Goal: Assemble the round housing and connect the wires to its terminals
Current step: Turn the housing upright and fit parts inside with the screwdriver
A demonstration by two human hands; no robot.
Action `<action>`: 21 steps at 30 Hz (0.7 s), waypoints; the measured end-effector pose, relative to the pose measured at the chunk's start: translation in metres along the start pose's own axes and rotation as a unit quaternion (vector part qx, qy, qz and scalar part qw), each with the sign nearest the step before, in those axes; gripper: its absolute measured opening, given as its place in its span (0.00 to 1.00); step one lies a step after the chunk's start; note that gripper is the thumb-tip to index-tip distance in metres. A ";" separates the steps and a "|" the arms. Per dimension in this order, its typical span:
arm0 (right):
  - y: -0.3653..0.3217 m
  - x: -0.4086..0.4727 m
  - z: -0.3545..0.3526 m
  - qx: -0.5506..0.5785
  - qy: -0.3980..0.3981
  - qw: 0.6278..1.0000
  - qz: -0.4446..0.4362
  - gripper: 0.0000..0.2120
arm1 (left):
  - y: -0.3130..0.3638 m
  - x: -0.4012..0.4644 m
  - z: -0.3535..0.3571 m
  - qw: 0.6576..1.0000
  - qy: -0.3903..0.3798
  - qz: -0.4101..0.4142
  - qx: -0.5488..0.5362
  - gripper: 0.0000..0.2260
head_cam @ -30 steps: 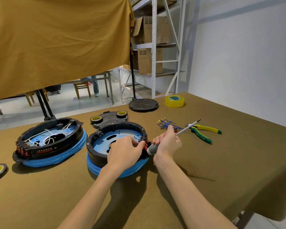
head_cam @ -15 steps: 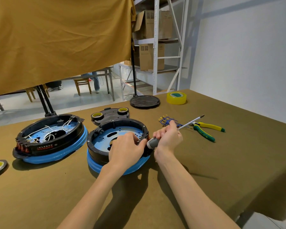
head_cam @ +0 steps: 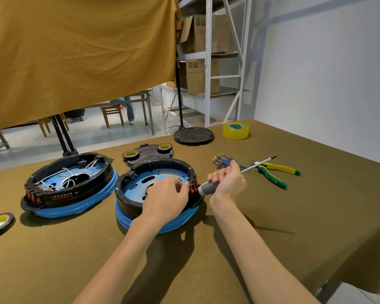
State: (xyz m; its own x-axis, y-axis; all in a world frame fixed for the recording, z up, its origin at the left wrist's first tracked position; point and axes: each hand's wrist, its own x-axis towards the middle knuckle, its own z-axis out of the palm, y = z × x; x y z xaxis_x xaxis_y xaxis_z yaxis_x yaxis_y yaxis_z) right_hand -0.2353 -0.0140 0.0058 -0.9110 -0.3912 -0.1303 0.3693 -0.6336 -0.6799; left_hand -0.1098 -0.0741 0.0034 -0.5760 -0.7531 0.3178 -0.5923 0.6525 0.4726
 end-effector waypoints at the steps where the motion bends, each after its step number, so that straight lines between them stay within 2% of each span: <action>1: -0.001 0.001 0.001 0.012 0.001 1.000 0.006 0.25 | -0.001 0.000 -0.001 1.000 -0.002 -0.003 -0.003 0.15; 12: 0.008 -0.012 0.007 -0.010 -0.031 0.999 0.010 0.26 | -0.004 0.001 -0.002 1.000 -0.007 0.004 0.007 0.10; 14: 0.003 -0.006 0.004 -0.033 -0.022 0.999 0.026 0.22 | -0.003 -0.003 -0.001 1.000 0.009 0.010 0.008 0.13; 16: -0.006 0.005 -0.004 -0.126 -0.011 0.991 0.033 0.16 | 0.001 -0.007 0.001 0.998 0.041 0.016 0.033 0.18; 17: -0.011 0.012 -0.009 -0.201 -0.012 0.979 0.035 0.13 | 0.003 -0.008 0.003 0.997 0.057 0.018 0.053 0.20; 19: -0.021 0.025 -0.022 -0.366 -0.032 0.929 0.039 0.09 | 0.005 -0.009 0.006 0.994 0.072 0.015 0.075 0.21; 21: -0.028 0.031 -0.037 -0.531 -0.068 0.845 0.001 0.08 | 0.006 -0.007 0.006 0.995 0.065 0.008 0.078 0.20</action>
State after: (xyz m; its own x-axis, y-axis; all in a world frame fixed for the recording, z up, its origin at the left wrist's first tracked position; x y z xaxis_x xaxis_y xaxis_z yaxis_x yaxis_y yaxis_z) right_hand -0.2811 0.0162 -0.0061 -0.8542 -0.5110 -0.0961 -0.0684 0.2937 -0.9535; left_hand -0.1127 -0.0646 -0.0008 -0.5146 -0.7408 0.4318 -0.6695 0.6618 0.3375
